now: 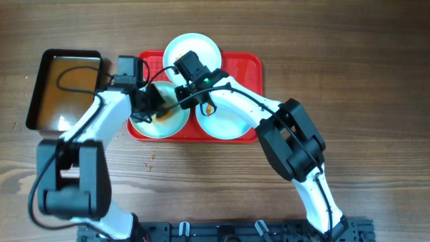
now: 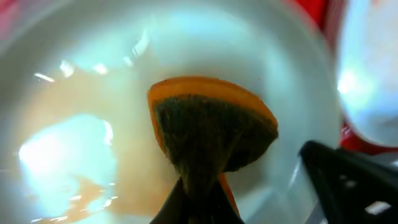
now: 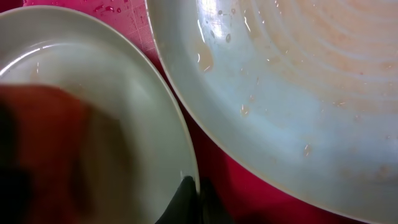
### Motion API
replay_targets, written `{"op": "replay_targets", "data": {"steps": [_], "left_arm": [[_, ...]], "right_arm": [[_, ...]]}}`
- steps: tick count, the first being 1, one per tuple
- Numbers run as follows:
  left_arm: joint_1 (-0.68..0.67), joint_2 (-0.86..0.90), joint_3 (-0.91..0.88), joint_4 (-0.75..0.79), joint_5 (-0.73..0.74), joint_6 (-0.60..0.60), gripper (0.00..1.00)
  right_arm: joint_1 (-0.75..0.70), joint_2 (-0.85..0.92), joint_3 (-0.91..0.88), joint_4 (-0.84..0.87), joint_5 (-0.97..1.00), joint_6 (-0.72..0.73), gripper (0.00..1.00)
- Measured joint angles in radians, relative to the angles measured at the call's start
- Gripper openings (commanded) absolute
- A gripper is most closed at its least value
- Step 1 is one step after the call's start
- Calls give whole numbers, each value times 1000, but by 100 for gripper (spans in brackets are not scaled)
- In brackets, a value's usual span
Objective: Clean dirty plates on tray and stack at the side
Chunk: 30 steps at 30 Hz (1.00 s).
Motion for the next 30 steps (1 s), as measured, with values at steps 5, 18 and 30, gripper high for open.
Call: {"op": "replay_targets", "data": {"steps": [5,18,30], "left_arm": [[-5,44,2,-24,-8,5,4],[-19,-38,25,-202,-526,9,4],[192,-444,27,-254,27,-4,4]], "right_arm": [[-1,0,0,-1,1,0,5],[2,0,0,0,-2,0,4],[1,-175,8,-59,271,-62,4]]}}
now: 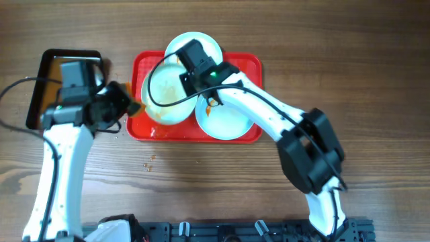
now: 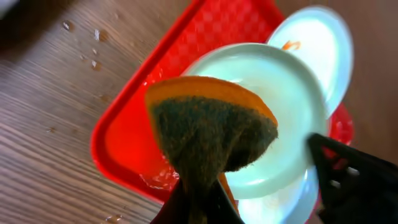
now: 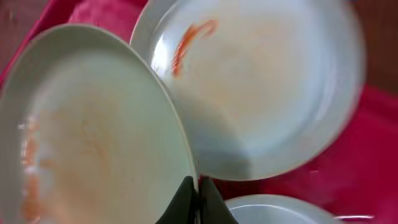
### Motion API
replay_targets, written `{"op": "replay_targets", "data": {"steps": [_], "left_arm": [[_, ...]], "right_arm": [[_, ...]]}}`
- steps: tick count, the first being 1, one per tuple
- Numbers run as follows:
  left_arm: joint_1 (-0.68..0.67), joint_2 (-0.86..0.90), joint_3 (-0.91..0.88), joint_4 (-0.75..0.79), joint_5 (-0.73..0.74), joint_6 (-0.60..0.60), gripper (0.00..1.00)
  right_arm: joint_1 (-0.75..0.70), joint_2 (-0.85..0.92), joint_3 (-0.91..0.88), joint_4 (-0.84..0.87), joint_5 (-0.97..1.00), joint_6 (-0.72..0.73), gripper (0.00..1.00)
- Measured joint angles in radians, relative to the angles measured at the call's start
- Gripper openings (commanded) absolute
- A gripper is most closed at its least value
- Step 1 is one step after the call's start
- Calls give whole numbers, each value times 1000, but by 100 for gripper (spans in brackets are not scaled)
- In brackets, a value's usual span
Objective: Clean dirty plates on tray and stack at the side
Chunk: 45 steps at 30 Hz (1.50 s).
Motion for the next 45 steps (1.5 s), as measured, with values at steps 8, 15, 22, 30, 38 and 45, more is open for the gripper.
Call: {"op": "replay_targets", "data": {"steps": [8,15,22,30,38,45], "left_arm": [[18,52,2,-16,-8,30,4],[18,230,2,35,-8,37,4],[18,242,2,38,-8,37,4],[18,243,2,38,-8,37,4],[18,243,2,39,-8,37,4],[18,243,2,42,-8,37,4]], "right_arm": [[7,-186,0,77,345,-328,4],[200,-194,0,216,688,-689,4],[309,-195,0,321,864,-935,4],[307,-195,0,211,866,-776,4],[-129,-196,5,-96,-97,24,4],[-391,-196,5,-168,-503,-12,4]]}}
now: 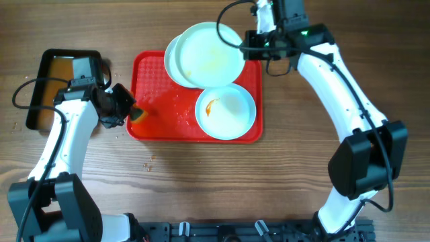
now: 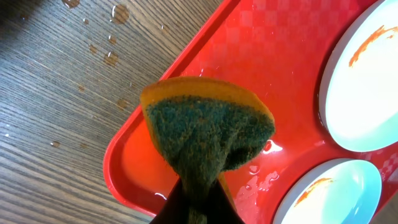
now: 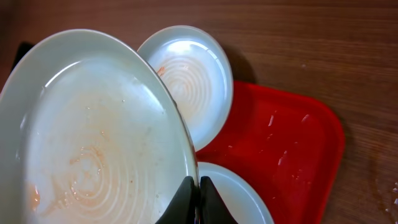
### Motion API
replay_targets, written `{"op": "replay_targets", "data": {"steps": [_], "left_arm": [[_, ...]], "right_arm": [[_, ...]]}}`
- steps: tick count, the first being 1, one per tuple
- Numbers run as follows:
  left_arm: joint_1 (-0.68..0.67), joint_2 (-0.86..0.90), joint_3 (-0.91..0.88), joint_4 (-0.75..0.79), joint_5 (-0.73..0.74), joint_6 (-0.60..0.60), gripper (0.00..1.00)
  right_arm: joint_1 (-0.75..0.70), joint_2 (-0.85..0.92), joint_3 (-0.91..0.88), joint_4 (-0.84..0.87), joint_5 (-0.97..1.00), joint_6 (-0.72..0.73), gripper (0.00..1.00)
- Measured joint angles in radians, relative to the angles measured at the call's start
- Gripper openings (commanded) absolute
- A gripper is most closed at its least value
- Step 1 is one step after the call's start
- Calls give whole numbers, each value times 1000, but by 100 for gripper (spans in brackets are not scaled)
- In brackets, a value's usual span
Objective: Clean dirty plates on tray and stack at the side
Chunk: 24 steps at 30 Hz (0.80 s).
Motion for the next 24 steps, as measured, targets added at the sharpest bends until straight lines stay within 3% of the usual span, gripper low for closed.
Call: {"op": "replay_targets", "data": {"steps": [4,8,9,13,16,18,21,24], "left_arm": [[0,0,0,0,0,0,4],[0,0,0,1,0,0,4],[0,0,0,2,0,0,4],[0,0,0,2,0,0,4],[0,0,0,0,0,0,4],[0,0,0,0,0,0,4],[0,0,0,-3,0,0,4],[0,0,0,-5,0,0,4]], "right_arm": [[259,0,0,-3,379,-82,4],[578,0,-1,130,1110,-218,4],[607,0,-3,169,1183,-254,4],[767,-4,-5,557,1545,-681,4],[774,-4,-5,565,1599,-784,4],[765,-4,-5,518,1618,-763,4],[738,-5,3,265,1506,-548,4],[650,-6,3,141,1199,-255,4]]}}
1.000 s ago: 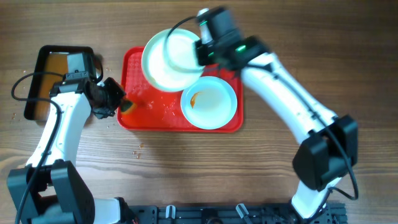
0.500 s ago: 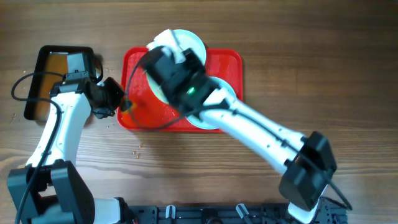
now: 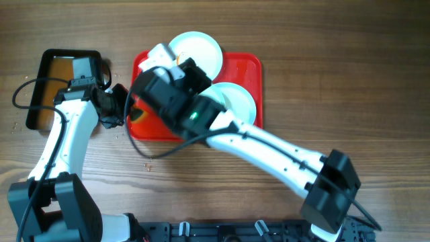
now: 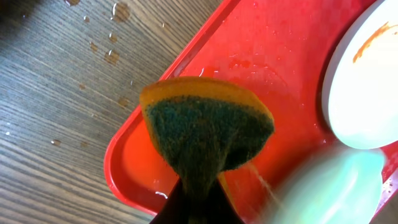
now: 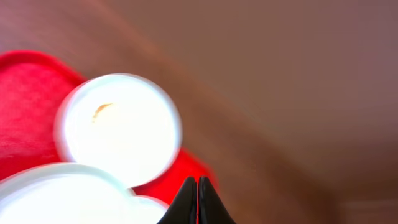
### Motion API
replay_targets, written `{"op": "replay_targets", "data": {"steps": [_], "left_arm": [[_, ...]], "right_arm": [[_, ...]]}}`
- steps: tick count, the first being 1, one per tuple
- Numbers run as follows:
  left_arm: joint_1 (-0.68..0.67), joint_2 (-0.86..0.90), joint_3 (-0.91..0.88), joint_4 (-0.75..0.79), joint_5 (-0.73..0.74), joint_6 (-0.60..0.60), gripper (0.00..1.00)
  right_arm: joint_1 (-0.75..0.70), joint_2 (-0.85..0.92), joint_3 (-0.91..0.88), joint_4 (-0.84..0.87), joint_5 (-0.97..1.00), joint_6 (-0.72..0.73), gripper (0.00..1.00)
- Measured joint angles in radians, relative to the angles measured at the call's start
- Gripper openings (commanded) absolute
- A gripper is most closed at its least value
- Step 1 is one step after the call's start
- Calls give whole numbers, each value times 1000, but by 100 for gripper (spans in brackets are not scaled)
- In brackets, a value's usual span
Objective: Clean dirty plates on tray and stack at the side
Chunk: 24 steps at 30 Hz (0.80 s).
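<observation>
A red tray (image 3: 259,74) carries a white plate at the back (image 3: 195,47) and another at the front right (image 3: 238,101). My left gripper (image 4: 198,205) is shut on an orange-and-green sponge (image 4: 208,130) over the tray's left edge (image 4: 140,168). My right wrist (image 3: 171,91) hangs high over the tray's left half. Its view is blurred. The right gripper (image 5: 198,199) is shut, and a white plate (image 5: 62,193) reaches the fingers from the lower left. Below it lies a plate with an orange streak (image 5: 118,127). A blurred pale shape (image 4: 329,186) crosses the left wrist view.
A black bin (image 3: 64,87) with brown liquid stands left of the tray. Water drops (image 4: 112,12) and crumbs (image 3: 149,161) lie on the wooden table. The right arm (image 3: 269,151) stretches diagonally from the front right across the tray.
My right arm has gone from the tray's back right, plate held above the back plate, to high over the tray's left half. The left gripper with the sponge has stayed put.
First the sponge was on the front-left plate while my right gripper held that plate's rim. Then the left arm was back at the tray's left edge and the plate was tilted up. Then the plate hung over the tray's back. Now the right wrist is over the left half.
</observation>
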Motion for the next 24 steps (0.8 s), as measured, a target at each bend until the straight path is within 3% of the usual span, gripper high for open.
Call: {"op": "replay_targets", "data": {"steps": [3,5,6,7,9,14,20,24], "left_arm": [[0,0,0,1,0,0,4],[0,0,0,1,0,0,4],[0,0,0,2,0,0,4],[0,0,0,5,0,0,4],[0,0,0,4,0,0,4],[0,0,0,5,0,0,4],[0,0,0,5,0,0,4],[0,0,0,5,0,0,4]], "right_arm": [[-158,-1,0,-66,-359,213,4],[-255,-2,0,-92,-542,267,15],[-326,-2,0,-128,-668,294,43],[-370,-2,0,-168,-752,308,63],[-410,-2,-3,-249,-830,314,70],[-417,-3,-121,-416,-905,310,77],[-413,-7,-209,-558,-1129,225,74],[-355,-23,-241,-640,-1118,243,74]]}}
